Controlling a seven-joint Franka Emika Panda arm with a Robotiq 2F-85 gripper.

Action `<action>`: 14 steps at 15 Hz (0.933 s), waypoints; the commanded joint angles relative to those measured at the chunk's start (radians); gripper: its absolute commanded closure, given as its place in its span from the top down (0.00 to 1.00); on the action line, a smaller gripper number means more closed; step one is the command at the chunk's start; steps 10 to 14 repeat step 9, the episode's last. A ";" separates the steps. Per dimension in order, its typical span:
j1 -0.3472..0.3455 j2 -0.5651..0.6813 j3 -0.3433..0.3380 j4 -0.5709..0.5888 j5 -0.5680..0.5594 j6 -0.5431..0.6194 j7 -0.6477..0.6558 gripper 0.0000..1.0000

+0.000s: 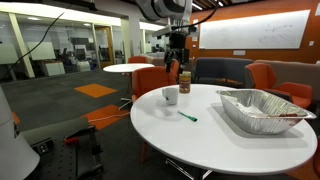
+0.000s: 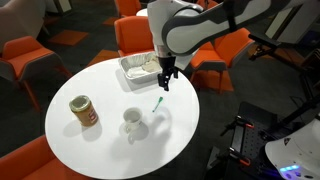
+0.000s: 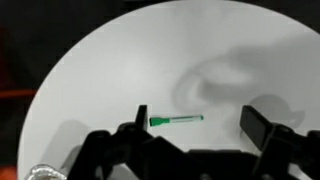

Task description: Move the cup away from you

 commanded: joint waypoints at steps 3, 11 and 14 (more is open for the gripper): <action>-0.015 -0.248 0.022 -0.253 -0.021 0.075 -0.015 1.00; -0.033 -0.451 0.024 -0.455 -0.009 0.235 -0.073 1.00; -0.033 -0.451 0.024 -0.455 -0.009 0.235 -0.073 1.00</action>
